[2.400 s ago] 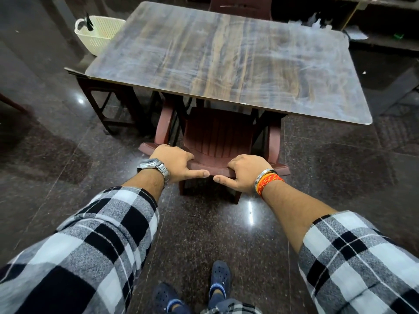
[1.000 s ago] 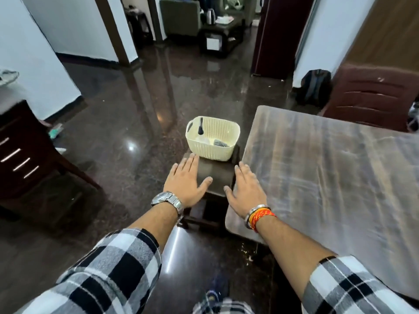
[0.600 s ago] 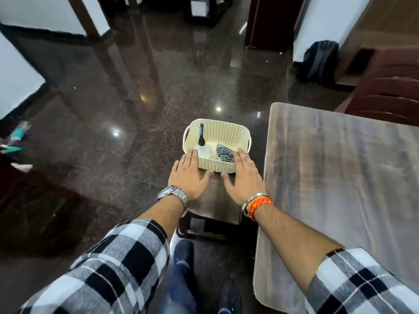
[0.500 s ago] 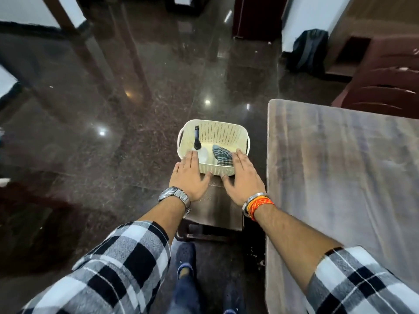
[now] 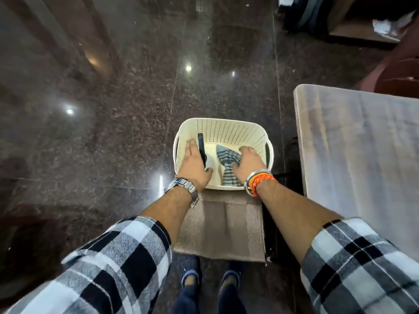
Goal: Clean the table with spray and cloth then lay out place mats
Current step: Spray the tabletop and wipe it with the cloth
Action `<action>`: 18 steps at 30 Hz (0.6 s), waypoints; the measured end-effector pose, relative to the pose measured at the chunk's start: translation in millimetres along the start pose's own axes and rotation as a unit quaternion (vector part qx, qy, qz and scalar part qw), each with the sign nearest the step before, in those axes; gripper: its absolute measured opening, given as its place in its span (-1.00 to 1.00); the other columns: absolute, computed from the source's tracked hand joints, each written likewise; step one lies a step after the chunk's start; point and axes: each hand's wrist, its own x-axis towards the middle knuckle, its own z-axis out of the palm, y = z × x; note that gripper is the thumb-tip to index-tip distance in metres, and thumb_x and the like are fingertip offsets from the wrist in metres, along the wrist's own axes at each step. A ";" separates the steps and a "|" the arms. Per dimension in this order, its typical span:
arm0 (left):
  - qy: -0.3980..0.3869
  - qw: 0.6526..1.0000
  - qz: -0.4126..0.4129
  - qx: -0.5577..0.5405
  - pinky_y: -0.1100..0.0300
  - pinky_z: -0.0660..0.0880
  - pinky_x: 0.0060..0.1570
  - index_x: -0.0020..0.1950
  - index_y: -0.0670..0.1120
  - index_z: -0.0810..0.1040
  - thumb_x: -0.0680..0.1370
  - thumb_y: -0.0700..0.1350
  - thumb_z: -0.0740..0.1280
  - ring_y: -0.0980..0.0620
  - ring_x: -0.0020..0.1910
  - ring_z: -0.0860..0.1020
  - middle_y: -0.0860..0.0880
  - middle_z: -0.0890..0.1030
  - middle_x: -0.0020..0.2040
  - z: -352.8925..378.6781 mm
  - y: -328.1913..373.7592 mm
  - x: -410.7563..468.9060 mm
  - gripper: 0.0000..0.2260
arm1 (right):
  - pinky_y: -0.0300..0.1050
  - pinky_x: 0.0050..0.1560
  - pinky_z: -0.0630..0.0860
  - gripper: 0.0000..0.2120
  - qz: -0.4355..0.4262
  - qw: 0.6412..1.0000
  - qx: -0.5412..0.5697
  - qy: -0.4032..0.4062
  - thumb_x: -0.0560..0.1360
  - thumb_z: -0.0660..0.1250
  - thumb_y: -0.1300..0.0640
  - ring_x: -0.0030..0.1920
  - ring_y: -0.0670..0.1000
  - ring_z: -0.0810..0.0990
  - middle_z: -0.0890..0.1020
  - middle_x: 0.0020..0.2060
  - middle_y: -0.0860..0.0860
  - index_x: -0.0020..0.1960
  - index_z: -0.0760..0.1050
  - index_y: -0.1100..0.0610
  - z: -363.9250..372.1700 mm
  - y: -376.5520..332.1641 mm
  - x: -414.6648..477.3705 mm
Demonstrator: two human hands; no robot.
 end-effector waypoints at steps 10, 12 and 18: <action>0.019 0.997 0.014 -0.070 0.23 0.49 -0.07 0.51 -0.07 0.33 0.54 -0.13 0.53 -0.05 0.00 0.60 -0.08 0.65 0.12 15.9 -23.8 39.9 -0.39 | 0.24 0.45 0.15 -0.46 0.034 0.924 -0.253 -0.283 0.51 0.19 0.07 0.51 0.30 -0.02 -0.15 0.55 0.15 0.47 0.24 0.05 67.1 -6.8 72.8; 0.013 0.995 0.018 -0.099 0.34 0.52 -0.06 0.49 -0.09 0.34 0.57 -0.12 0.50 -0.11 0.00 0.62 -0.16 0.65 0.10 18.0 -19.7 41.2 -0.44 | 0.25 0.44 0.16 -0.41 0.055 0.937 -0.224 -0.263 0.50 0.28 0.08 0.51 0.30 -0.06 -0.15 0.54 0.13 0.49 0.20 0.11 68.2 -7.6 71.7; 0.135 0.969 0.121 -0.168 0.31 0.37 -0.21 0.16 -0.10 0.44 0.61 0.01 0.33 0.05 -0.22 0.47 -0.06 0.48 -0.09 9.6 14.5 23.5 -0.76 | -0.06 -0.01 0.54 -0.77 0.047 0.999 -0.023 0.008 0.43 0.34 0.18 0.06 0.19 0.59 0.62 0.04 0.15 0.07 0.55 0.20 18.7 1.0 45.4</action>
